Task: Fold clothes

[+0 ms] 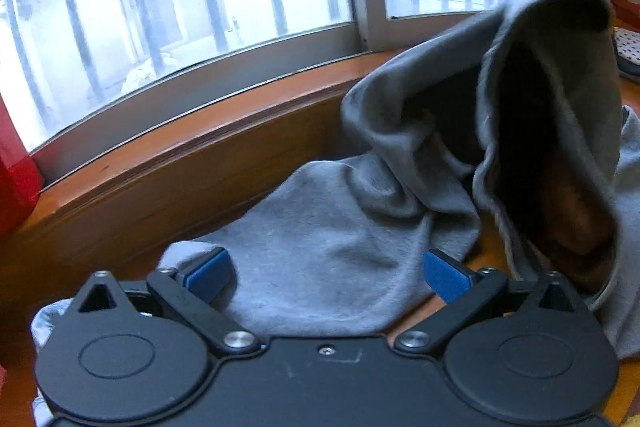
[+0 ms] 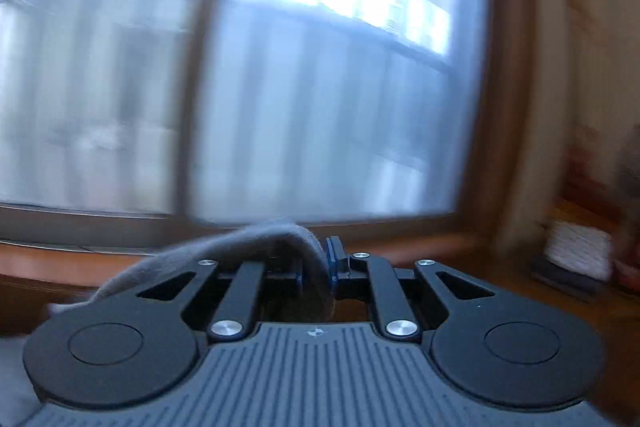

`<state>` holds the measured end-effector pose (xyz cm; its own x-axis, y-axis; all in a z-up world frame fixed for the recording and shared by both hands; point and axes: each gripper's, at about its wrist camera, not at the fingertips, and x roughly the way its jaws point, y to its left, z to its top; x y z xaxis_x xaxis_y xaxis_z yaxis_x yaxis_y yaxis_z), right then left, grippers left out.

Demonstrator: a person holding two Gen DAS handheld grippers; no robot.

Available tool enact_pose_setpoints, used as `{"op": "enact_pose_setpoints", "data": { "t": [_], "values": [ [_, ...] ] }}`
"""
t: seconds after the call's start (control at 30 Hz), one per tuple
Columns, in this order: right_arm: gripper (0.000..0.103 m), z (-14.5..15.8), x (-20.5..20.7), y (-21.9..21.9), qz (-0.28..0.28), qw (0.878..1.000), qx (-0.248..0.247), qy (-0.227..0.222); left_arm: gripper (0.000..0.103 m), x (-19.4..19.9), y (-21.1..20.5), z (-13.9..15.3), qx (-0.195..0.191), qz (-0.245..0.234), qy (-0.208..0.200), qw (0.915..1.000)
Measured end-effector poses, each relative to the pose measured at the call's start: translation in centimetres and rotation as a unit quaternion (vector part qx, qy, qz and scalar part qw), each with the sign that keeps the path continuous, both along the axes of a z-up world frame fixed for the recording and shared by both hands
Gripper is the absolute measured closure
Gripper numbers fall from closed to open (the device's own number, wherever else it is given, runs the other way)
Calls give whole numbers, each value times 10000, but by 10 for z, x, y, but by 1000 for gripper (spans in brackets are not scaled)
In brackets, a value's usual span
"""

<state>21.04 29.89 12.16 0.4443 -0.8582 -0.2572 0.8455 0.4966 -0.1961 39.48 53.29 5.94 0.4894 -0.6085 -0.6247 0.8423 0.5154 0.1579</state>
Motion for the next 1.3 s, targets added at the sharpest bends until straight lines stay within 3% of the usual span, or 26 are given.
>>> {"op": "enact_pose_setpoints", "data": {
  "t": [0.03, 0.07, 0.1, 0.2, 0.33, 0.43, 0.5, 0.7, 0.77, 0.83, 1.03, 1.17, 1.3],
  "values": [
    [73, -12, 1, -14, -227, 9994, 119, 238, 0, -1, -1, -1, 13, -43, 32, 10000],
    [47, -29, 5, -30, -488, 9964, 386, 577, 0, -3, -2, -1, 25, -86, 65, 9999],
    [35, -49, 7, -48, -743, 9890, 841, 960, 0, -4, -3, -2, 40, -130, 89, 9999],
    [37, -82, -6, -54, -768, 9798, 1618, 886, 0, -8, -4, -1, 77, -244, 103, 9996],
    [27, -87, -29, -16, -650, 9838, 1599, 491, 0, -7, -14, -4, 102, -488, 442, 9978],
    [26, -81, -42, 7, -471, 9857, 1600, 245, 0, -18, -23, -5, -7, -996, 759, 9921],
    [20, -82, -42, 17, -235, 9844, 1743, 56, 0, -30, -29, -7, -57, -1338, 876, 9871],
    [17, -94, -47, 25, -87, 9625, 2651, -574, 0, -63, -53, -24, 23, -2187, 1308, 9670],
    [17, -99, -47, 23, -84, 9541, 2892, -771, 0, -67, -59, -28, 0, -2283, 1349, 9642],
    [17, -102, -48, 21, -38, 9485, 3043, -882, 0, -67, -65, -30, -21, -2228, 1416, 9645],
    [17, -100, -51, 10, 296, 9484, 3066, -750, 0, -64, -82, -42, 59, -1699, 1880, 9673],
    [17, -99, -53, 0, 535, 9465, 3116, -644, 0, -73, -89, -44, 7, -1210, 1758, 9770],
    [17, -105, -60, -27, 895, 9371, 3345, -441, 0, -86, -95, -49, -5, -595, 1760, 9826]
  ]
}}
